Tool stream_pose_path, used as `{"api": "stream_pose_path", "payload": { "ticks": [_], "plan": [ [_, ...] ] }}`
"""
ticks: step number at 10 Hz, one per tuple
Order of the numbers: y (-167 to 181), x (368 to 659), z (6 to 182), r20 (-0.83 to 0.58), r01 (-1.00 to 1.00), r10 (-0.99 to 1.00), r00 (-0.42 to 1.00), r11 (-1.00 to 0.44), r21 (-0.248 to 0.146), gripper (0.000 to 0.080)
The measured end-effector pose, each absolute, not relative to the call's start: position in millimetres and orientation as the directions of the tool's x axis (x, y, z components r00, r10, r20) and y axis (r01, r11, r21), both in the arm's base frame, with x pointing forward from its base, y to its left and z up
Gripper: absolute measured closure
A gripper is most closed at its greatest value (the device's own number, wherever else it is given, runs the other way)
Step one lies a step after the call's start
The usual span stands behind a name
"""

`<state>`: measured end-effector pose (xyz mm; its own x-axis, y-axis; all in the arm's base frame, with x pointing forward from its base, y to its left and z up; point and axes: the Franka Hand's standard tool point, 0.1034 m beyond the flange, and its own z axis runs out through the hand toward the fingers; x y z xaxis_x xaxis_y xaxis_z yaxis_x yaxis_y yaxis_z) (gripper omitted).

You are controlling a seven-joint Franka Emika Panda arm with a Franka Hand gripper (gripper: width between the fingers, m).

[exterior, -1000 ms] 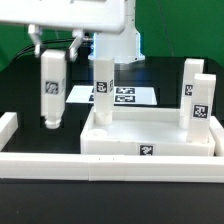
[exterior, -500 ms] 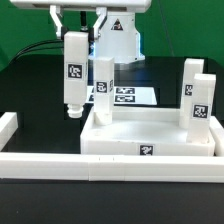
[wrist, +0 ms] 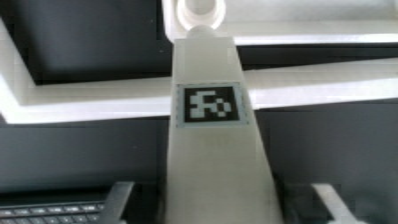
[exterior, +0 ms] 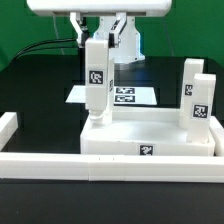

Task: Assemble desk

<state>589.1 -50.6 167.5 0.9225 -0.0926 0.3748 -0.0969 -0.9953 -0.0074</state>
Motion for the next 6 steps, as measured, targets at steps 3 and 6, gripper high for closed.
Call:
{"api": "stream_pose_path", "payload": {
  "ticks": [3,6],
  "plan": [
    [-53.3,584.2,152.5,0.351,-0.096,-0.089,0.932,-0.995,0.002,0.0512],
    [-50.4,582.0,145.4,0.338,-0.096,-0.090,0.937,-0.995,0.002,0.0512]
  ]
}}
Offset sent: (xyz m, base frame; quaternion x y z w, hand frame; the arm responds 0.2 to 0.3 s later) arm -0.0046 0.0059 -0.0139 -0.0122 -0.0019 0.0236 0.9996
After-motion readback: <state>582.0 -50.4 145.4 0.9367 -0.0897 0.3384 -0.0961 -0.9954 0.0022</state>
